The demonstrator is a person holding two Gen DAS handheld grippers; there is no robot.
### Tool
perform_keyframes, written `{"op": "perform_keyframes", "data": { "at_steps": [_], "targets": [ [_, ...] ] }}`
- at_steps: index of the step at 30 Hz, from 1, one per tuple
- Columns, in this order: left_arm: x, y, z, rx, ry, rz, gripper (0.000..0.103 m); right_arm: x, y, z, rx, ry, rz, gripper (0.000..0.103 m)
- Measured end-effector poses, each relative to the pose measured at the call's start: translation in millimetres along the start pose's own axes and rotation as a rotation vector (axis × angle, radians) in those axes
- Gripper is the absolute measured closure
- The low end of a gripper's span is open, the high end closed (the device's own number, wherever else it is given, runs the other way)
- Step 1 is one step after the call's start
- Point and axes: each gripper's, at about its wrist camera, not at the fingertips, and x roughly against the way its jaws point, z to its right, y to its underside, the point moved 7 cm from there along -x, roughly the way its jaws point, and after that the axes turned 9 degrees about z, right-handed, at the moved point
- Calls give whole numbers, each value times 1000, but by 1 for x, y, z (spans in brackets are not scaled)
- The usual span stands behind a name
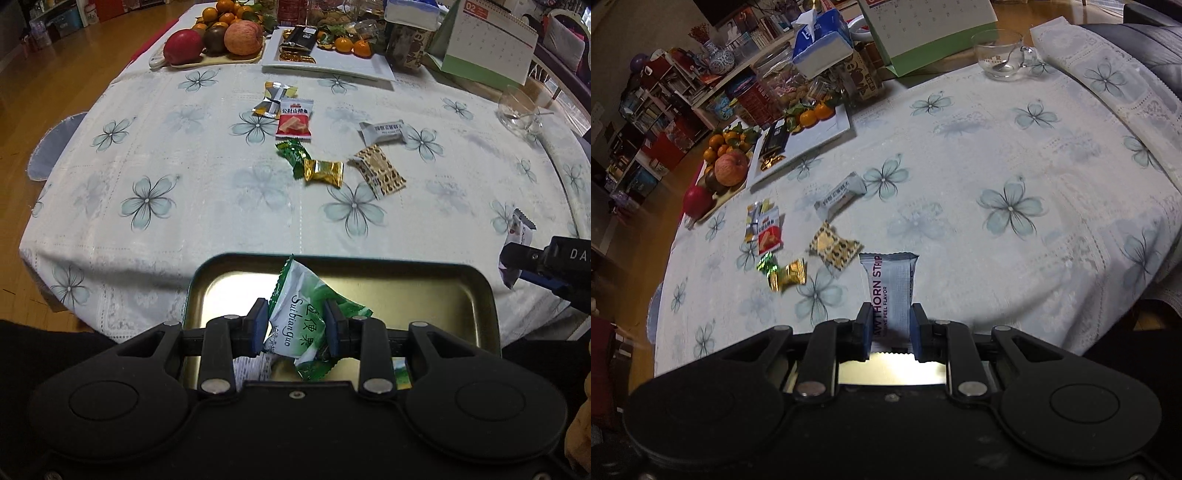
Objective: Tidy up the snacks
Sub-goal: 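Carry both held packets over the gold tray, then release the green packet with left tool while right tool releases the Hawthorn packet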
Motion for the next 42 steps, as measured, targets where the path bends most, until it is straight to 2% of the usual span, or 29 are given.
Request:
{"op": "perform_keyframes", "data": {
  "at_steps": [5,10,14,20,29,42],
  "targets": [
    [11,32,12,-49,-43,2,63,24,42,18,3,-10,-37,82],
    [12,57,15,-29,-39,-52,63,36,71,26,37,-12,-84,81],
    [14,68,14,-25,-69,-77,63,38,85,22,99,-7,-106,81],
    [19,68,14,-44,-89,-56,61,40,87,15,162,-4,-95,81],
    [20,68,14,-51,-93,-49,58,36,88,12,170,-19,-118,77],
    [14,72,7,-37,-114,-73,58,30,92,13,199,31,-136,76]
  ]
}}
